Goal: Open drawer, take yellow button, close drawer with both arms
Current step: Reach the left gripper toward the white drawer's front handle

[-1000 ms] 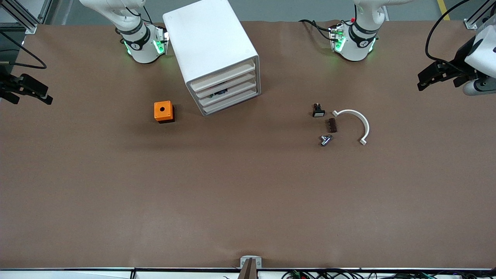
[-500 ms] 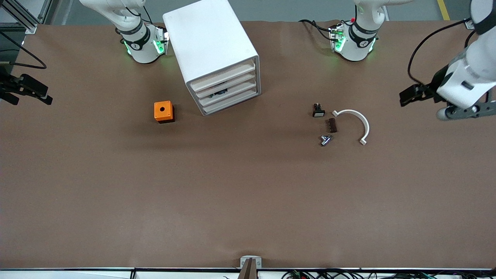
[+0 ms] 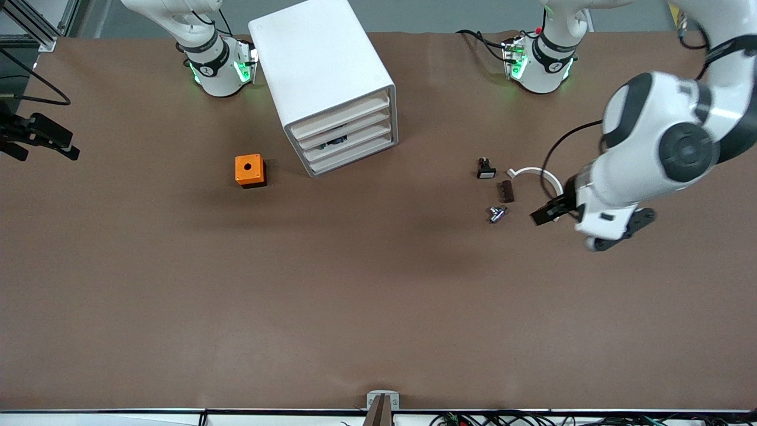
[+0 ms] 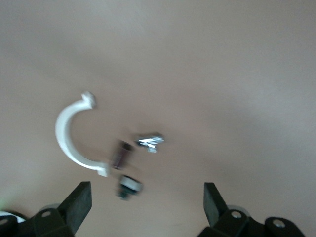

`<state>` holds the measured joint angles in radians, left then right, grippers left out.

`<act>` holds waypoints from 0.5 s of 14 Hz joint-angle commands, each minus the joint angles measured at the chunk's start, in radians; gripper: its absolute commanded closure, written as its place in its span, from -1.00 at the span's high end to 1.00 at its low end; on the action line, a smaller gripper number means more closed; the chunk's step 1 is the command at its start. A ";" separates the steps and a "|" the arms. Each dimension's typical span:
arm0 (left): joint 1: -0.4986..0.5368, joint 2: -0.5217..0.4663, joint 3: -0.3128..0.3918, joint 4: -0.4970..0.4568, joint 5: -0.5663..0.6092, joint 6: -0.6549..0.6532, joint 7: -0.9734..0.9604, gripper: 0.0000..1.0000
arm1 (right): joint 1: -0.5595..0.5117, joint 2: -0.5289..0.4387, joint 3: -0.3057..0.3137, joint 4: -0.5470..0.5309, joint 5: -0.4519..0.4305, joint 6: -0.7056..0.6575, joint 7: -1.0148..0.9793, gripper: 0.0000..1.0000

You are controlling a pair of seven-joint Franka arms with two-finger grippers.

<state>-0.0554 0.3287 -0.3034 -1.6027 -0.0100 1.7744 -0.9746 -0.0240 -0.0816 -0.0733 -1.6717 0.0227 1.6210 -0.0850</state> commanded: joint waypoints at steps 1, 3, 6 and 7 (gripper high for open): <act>-0.084 0.100 -0.003 0.033 -0.059 0.046 -0.273 1.00 | -0.010 -0.018 0.007 -0.016 -0.006 0.010 -0.012 1.00; -0.145 0.151 -0.003 0.038 -0.114 0.048 -0.462 1.00 | -0.011 -0.017 0.007 -0.016 -0.006 0.008 -0.010 1.00; -0.207 0.219 -0.003 0.083 -0.229 0.048 -0.776 1.00 | -0.013 -0.015 0.007 -0.008 -0.003 0.008 0.001 1.00; -0.213 0.236 -0.003 0.084 -0.254 0.046 -0.861 1.00 | -0.013 -0.010 0.006 -0.003 -0.003 0.002 0.001 1.00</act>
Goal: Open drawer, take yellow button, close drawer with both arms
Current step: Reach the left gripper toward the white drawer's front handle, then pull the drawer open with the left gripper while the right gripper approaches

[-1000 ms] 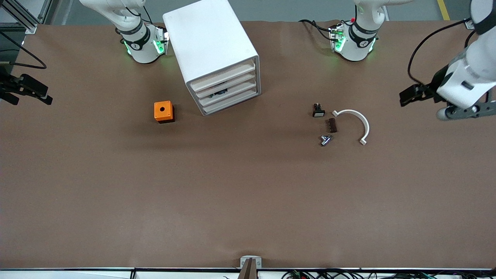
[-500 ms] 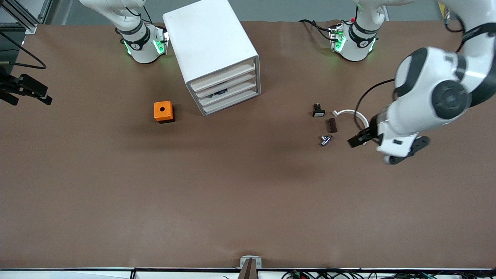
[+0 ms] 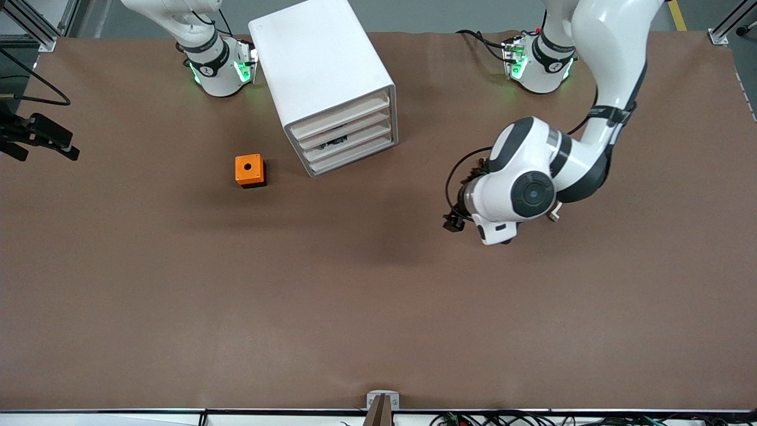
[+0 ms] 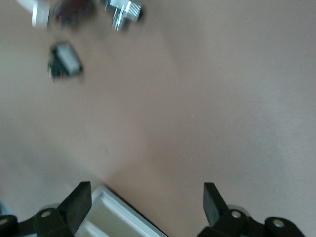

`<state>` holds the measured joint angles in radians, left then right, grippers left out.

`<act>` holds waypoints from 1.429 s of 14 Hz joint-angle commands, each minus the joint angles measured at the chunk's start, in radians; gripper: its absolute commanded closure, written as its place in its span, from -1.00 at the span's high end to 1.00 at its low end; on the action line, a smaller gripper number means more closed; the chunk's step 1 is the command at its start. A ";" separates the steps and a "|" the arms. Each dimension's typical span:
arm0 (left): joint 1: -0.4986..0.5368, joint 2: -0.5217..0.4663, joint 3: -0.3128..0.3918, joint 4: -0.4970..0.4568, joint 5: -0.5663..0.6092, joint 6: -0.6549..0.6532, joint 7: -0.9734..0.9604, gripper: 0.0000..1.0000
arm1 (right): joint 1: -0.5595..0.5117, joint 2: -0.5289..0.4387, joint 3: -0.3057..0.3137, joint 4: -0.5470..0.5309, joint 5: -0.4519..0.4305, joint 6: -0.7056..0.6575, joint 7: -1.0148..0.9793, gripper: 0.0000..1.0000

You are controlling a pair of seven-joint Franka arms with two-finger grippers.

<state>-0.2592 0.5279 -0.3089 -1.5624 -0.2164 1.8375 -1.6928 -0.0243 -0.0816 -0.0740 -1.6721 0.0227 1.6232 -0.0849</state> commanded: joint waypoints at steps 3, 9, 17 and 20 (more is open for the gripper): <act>-0.028 0.073 0.001 0.042 -0.218 -0.023 -0.313 1.00 | -0.008 0.031 0.008 -0.005 -0.009 -0.002 -0.001 1.00; -0.095 0.121 0.002 0.044 -0.572 -0.063 -0.692 1.00 | -0.020 0.209 0.008 0.061 -0.010 0.011 -0.012 1.00; -0.166 0.169 -0.012 0.044 -0.712 -0.210 -0.826 0.36 | 0.001 0.218 0.014 0.057 0.006 -0.008 0.242 1.00; -0.196 0.181 -0.012 0.042 -0.718 -0.218 -0.826 0.16 | 0.064 0.215 0.014 0.055 0.055 -0.016 0.517 1.00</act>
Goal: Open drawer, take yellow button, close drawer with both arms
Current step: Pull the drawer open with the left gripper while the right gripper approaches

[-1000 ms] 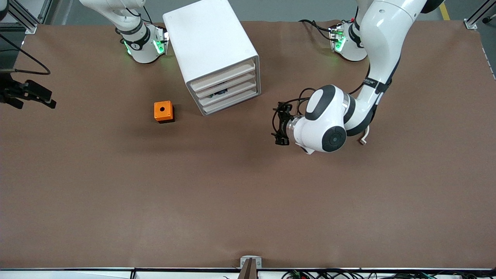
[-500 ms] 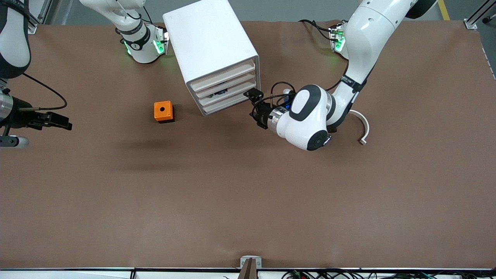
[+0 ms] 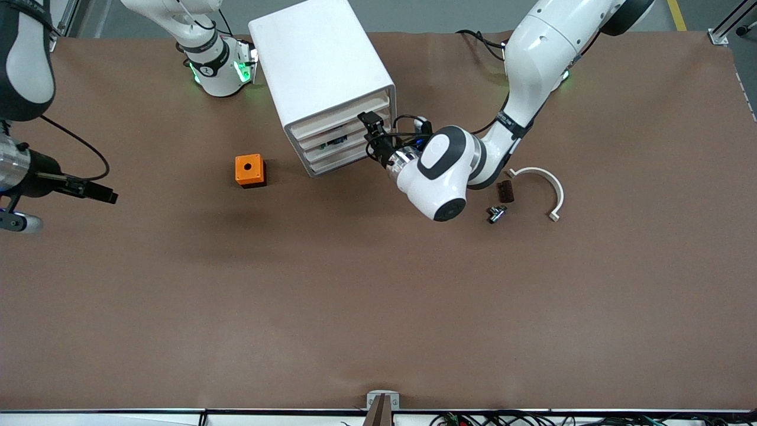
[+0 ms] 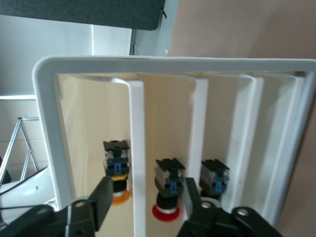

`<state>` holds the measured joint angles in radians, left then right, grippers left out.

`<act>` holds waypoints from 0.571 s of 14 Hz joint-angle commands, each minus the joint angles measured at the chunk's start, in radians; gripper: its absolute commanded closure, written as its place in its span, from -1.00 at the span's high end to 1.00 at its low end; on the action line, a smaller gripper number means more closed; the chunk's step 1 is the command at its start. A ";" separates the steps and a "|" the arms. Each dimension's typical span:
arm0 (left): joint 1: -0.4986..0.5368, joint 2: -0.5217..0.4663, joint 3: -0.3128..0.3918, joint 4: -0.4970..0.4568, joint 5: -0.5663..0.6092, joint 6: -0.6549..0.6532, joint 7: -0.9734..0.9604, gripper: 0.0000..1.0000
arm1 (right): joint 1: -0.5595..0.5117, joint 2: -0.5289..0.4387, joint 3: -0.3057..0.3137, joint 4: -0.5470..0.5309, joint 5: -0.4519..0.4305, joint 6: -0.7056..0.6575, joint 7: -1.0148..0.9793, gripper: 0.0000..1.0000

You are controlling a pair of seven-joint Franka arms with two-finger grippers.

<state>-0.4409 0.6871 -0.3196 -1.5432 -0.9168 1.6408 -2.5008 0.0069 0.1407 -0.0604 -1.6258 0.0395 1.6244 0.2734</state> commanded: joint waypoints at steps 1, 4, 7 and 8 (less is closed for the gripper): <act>-0.025 0.026 -0.001 0.023 -0.017 -0.021 -0.015 0.02 | 0.044 -0.009 0.001 0.009 0.068 -0.017 0.231 1.00; -0.035 0.028 -0.001 0.023 -0.017 -0.021 -0.006 -0.16 | 0.094 -0.009 0.001 0.006 0.076 -0.017 0.309 1.00; -0.050 0.038 -0.001 0.025 -0.017 -0.019 -0.003 -0.73 | 0.185 -0.010 0.001 -0.006 0.076 -0.009 0.466 1.00; -0.050 0.040 -0.001 0.025 -0.017 -0.019 -0.001 -1.00 | 0.230 -0.010 0.001 -0.011 0.076 -0.006 0.528 1.00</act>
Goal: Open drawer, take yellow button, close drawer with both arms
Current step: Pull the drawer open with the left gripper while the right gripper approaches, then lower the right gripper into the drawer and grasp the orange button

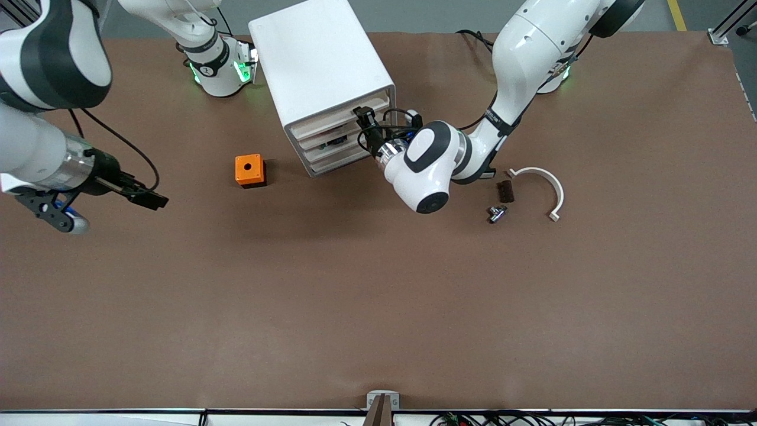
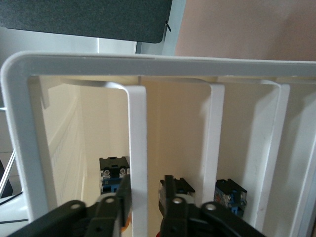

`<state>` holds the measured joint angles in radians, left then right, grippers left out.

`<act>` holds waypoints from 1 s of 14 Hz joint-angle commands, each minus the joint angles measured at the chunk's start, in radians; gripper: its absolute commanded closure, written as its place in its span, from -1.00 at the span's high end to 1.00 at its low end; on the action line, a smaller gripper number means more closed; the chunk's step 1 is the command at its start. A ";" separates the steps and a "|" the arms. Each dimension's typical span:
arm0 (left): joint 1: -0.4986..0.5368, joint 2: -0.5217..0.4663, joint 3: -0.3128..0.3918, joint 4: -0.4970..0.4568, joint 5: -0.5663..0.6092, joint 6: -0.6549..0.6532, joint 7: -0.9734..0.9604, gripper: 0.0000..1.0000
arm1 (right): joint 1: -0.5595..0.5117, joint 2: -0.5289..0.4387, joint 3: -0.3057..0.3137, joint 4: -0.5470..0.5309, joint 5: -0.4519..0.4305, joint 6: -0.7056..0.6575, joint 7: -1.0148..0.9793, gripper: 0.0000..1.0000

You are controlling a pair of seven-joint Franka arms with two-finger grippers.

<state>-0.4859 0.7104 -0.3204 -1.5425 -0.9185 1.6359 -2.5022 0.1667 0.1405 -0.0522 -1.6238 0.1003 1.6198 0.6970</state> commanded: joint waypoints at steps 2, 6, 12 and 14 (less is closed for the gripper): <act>0.003 0.021 0.007 0.050 -0.010 -0.014 0.014 -1.00 | 0.140 -0.010 -0.008 -0.013 0.015 0.015 0.215 1.00; 0.046 0.021 0.073 0.111 -0.002 -0.014 0.061 -1.00 | 0.267 -0.006 -0.008 -0.013 0.018 0.075 0.416 1.00; 0.062 0.021 0.210 0.191 -0.006 -0.005 0.189 -1.00 | 0.445 0.016 -0.009 -0.014 0.007 0.159 0.697 1.00; 0.081 0.021 0.210 0.190 -0.013 -0.005 0.218 -0.34 | 0.520 0.050 -0.009 -0.014 -0.011 0.213 0.798 1.00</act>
<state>-0.4133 0.7126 -0.1160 -1.3930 -0.9246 1.6058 -2.3373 0.6174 0.1553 -0.0483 -1.6409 0.1002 1.7894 1.4035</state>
